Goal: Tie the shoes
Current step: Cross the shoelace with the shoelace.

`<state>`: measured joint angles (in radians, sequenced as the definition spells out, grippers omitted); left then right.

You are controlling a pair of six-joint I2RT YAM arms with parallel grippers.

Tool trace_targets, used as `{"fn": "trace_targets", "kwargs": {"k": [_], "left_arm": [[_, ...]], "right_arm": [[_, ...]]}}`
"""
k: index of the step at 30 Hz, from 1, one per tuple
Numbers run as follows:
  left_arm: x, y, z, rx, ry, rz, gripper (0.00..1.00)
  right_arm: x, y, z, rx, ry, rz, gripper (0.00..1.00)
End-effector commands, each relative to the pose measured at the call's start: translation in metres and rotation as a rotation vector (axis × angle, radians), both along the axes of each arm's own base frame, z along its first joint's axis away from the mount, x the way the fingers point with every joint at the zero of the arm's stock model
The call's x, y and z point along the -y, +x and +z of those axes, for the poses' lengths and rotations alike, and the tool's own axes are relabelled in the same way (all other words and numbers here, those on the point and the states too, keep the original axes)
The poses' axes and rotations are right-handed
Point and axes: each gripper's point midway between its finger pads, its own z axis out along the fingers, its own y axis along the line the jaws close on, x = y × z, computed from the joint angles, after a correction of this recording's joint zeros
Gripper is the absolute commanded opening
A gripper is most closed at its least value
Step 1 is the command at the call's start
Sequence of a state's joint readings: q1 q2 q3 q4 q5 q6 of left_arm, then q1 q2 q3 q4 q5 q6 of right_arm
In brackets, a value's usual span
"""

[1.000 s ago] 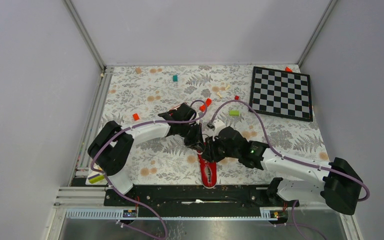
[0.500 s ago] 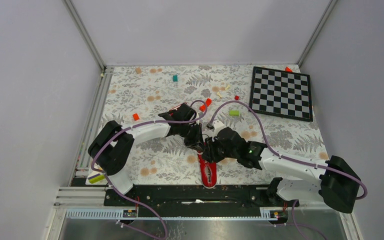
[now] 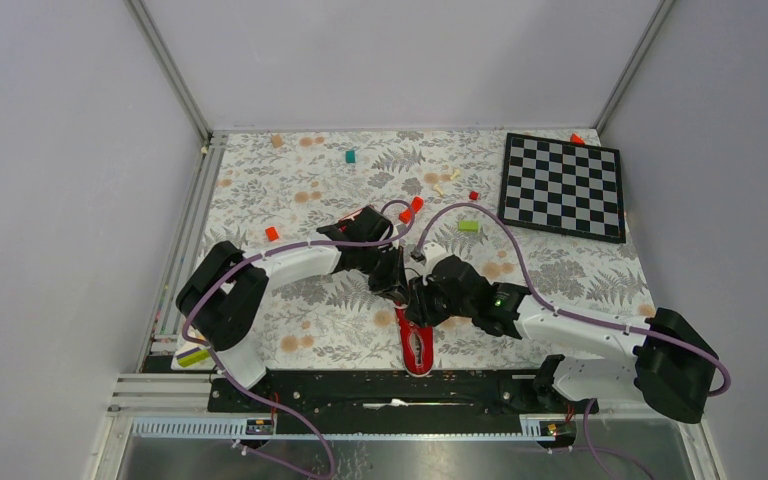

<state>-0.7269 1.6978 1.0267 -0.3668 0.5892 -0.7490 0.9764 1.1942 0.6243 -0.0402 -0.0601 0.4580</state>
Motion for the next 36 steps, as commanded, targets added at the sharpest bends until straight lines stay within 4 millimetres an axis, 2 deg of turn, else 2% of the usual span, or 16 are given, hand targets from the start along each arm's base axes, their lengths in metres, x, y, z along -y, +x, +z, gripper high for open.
{"fn": "trace_targets", "kwargs": {"k": [1,10,14,25,32,36], "left_arm": [[0.008,0.011,0.009,0.051,-0.033,-0.002,0.00],[0.009,0.012,0.011,0.051,-0.037,-0.004,0.00],[0.009,0.012,0.010,0.050,-0.037,-0.003,0.00],[0.010,0.012,0.011,0.050,-0.038,-0.004,0.00],[0.010,0.012,0.009,0.045,-0.036,-0.006,0.00],[0.009,0.011,0.008,0.043,-0.035,-0.006,0.00]], "right_arm": [[0.003,0.007,0.003,0.069,-0.027,0.028,0.36],[0.005,0.006,-0.002,0.106,-0.078,0.113,0.36],[0.004,0.005,-0.002,0.135,-0.088,0.161,0.40],[0.002,0.008,-0.002,0.168,-0.100,0.200,0.38],[-0.004,0.011,-0.002,0.173,-0.085,0.200,0.28],[-0.005,0.013,0.003,0.187,-0.076,0.190,0.13]]}}
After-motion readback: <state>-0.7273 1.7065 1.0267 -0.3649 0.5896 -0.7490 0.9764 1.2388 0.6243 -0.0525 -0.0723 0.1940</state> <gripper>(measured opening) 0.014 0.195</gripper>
